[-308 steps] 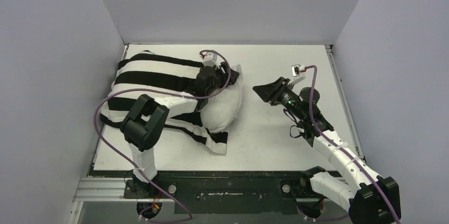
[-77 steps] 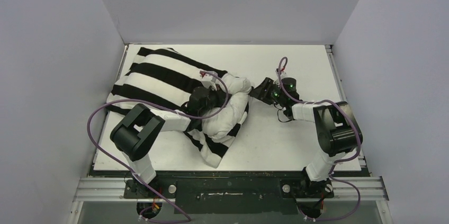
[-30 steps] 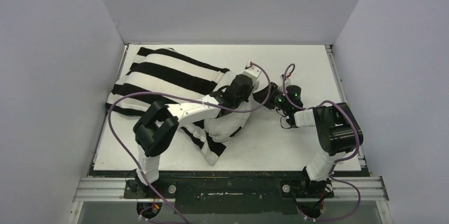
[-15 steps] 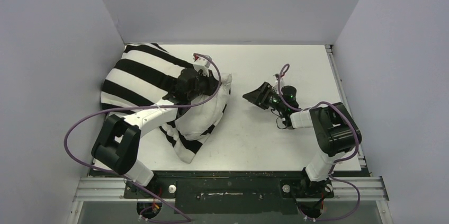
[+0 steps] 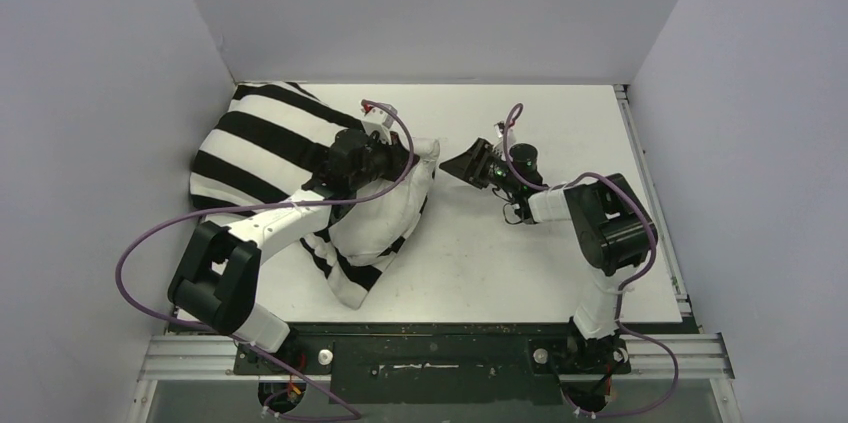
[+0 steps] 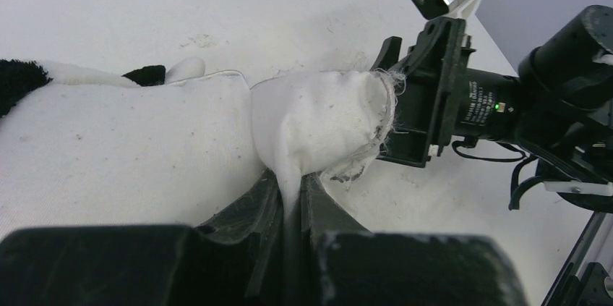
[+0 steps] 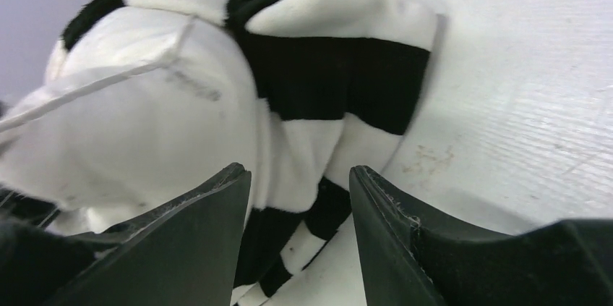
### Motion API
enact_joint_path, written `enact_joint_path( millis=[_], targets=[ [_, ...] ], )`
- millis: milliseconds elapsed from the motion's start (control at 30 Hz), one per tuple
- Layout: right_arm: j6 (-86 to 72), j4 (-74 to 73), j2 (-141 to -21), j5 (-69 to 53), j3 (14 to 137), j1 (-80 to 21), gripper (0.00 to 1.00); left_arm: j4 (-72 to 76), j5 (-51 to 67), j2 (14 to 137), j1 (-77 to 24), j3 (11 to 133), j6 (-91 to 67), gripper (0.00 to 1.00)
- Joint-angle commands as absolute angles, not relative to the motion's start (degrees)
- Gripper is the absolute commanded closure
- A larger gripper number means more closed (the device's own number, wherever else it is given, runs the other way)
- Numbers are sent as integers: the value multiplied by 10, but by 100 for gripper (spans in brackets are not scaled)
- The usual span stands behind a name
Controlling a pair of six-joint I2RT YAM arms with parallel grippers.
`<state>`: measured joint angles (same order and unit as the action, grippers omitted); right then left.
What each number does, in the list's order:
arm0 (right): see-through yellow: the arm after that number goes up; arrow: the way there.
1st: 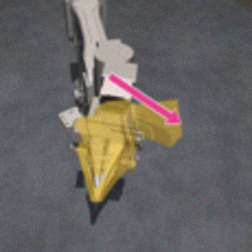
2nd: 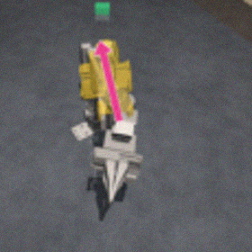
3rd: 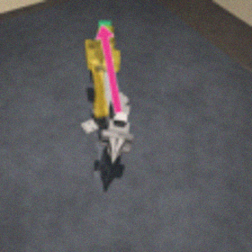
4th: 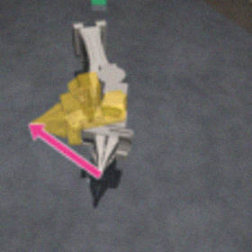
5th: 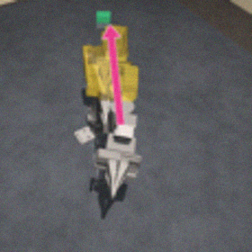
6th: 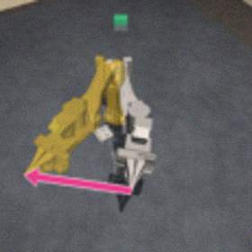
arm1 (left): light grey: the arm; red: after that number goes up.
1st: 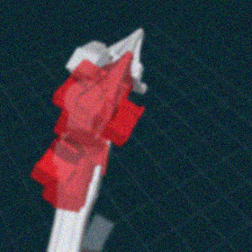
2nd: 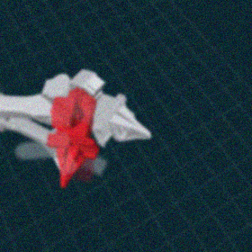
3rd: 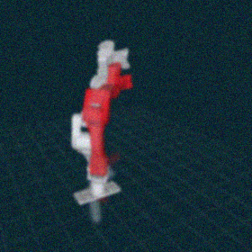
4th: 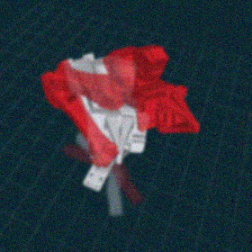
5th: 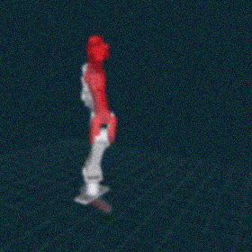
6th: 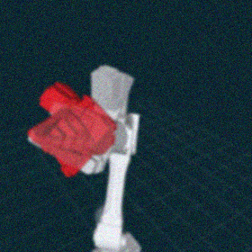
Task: Put the pillow into the pillowcase
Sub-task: Stuff the pillow into the pillowcase.
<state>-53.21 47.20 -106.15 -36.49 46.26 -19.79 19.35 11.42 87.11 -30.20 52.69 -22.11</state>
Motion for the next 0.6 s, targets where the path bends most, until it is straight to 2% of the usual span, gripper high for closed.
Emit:
enact_joint_path(
  millis=[0, 567],
  targets=[
    [-538, 494, -1093, -379, 495, -200, 47, 246, 141, 841, -300, 530, -235, 100],
    [-537, 461, -1143, -394, 547, -249, 45, 260, 143, 837, -301, 515, -251, 100]
  ],
)
